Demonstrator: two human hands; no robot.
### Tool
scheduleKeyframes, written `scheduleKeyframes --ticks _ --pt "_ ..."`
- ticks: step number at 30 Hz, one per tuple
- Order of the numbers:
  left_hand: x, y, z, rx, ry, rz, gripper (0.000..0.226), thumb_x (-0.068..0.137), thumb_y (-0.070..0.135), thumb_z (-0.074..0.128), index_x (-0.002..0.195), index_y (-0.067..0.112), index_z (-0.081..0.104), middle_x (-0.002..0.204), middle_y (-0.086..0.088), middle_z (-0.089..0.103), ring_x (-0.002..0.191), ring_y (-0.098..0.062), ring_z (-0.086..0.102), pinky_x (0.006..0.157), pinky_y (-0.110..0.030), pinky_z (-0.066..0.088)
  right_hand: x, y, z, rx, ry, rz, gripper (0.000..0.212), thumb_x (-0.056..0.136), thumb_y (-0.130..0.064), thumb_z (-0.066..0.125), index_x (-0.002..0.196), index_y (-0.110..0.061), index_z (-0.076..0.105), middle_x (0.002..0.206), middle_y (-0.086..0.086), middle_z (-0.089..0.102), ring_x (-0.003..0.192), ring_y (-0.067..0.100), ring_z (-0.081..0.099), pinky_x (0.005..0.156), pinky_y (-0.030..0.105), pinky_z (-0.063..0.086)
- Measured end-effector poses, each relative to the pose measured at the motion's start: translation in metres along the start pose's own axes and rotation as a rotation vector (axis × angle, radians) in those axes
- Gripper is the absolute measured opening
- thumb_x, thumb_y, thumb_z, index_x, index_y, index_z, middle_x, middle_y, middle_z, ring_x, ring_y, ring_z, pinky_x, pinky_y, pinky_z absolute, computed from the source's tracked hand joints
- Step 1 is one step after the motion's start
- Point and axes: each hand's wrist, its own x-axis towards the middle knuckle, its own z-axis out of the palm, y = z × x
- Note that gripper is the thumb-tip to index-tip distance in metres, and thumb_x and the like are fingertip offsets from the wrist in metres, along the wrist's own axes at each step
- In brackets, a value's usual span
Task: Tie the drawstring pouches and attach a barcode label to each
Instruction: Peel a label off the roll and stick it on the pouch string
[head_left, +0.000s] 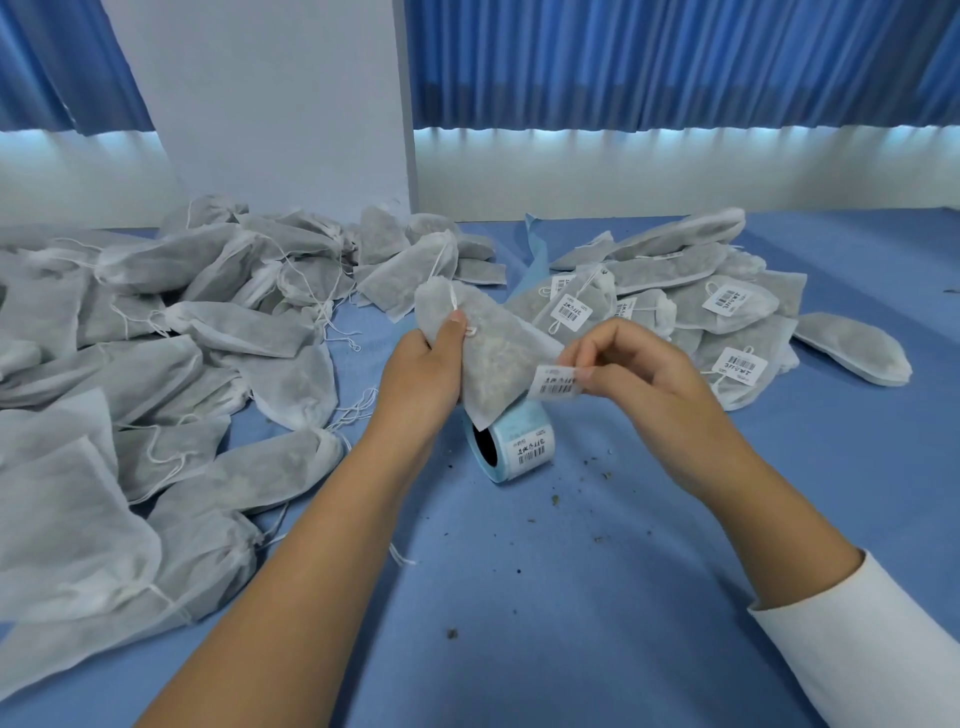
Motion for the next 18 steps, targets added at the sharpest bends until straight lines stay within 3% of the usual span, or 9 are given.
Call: scheduleKeyframes --ticks 2,5,9,11,13,16,18 --pt "-0.002 0.003 -0.001 -0.051 0.027 0.089 0.031 0.097 0.049 0.053 0.097 0.020 0.064 0.100 0.002 0.072 0.094 -0.015 0.069 0.083 -0.033 0.056 0.002 -0.002 -0.002 0.122 0.063 -0.011 0.018 0.084 -0.003 0.064 0.078 -0.019 0.059 0.086 0.003 0.064 0.082 0.014 0.061 0.082 0.031 0.054" --pt "-0.006 0.008 -0.003 -0.118 0.028 0.202 0.020 0.094 0.044 0.061 0.097 0.024 0.065 0.083 0.014 0.074 0.078 -0.001 0.069 0.065 -0.017 0.053 0.002 -0.002 -0.004 0.297 0.079 -0.005 0.019 0.092 0.005 0.057 0.085 -0.012 0.057 0.087 0.008 0.066 0.083 0.016 0.066 0.082 0.036 0.056" --pt "-0.014 0.012 0.001 -0.136 -0.130 0.218 0.015 0.091 0.034 0.070 0.096 0.020 0.068 0.077 0.004 0.075 0.072 -0.009 0.070 0.064 -0.025 0.056 0.002 -0.006 -0.002 0.538 0.060 0.001 0.010 0.088 -0.001 0.062 0.090 -0.010 0.057 0.092 0.010 0.068 0.095 0.026 0.068 0.082 0.037 0.057" --pt "-0.017 0.012 0.005 -0.096 -0.234 0.221 0.019 0.086 0.032 0.075 0.097 0.017 0.070 0.083 -0.005 0.077 0.077 -0.018 0.073 0.073 -0.034 0.058 0.004 -0.007 -0.001 0.598 0.082 -0.007 0.010 0.087 -0.003 0.062 0.092 -0.009 0.057 0.099 0.015 0.067 0.105 0.037 0.066 0.085 0.037 0.056" --pt "-0.019 0.011 0.006 -0.044 -0.329 0.237 0.022 0.082 0.030 0.078 0.098 0.017 0.071 0.085 -0.004 0.078 0.081 -0.020 0.075 0.076 -0.034 0.059 0.005 -0.006 -0.001 0.611 0.120 -0.008 0.011 0.084 -0.005 0.061 0.093 -0.008 0.057 0.101 0.016 0.067 0.114 0.043 0.061 0.088 0.037 0.055" --pt "-0.020 0.010 0.006 0.030 -0.406 0.242 0.033 0.074 0.032 0.079 0.102 0.018 0.069 0.087 -0.001 0.078 0.084 -0.019 0.075 0.081 -0.037 0.059 0.007 -0.005 -0.001 0.598 0.154 0.000 0.014 0.081 -0.006 0.062 0.094 -0.008 0.057 0.098 0.012 0.069 0.113 0.039 0.062 0.088 0.036 0.055" --pt "-0.019 0.010 0.005 0.039 -0.403 0.241 0.035 0.071 0.033 0.078 0.102 0.018 0.070 0.088 -0.002 0.078 0.085 -0.021 0.075 0.085 -0.042 0.058 0.007 -0.005 -0.003 0.556 0.171 0.007 0.011 0.083 -0.007 0.064 0.092 -0.010 0.059 0.092 0.006 0.070 0.098 0.026 0.067 0.081 0.032 0.056"
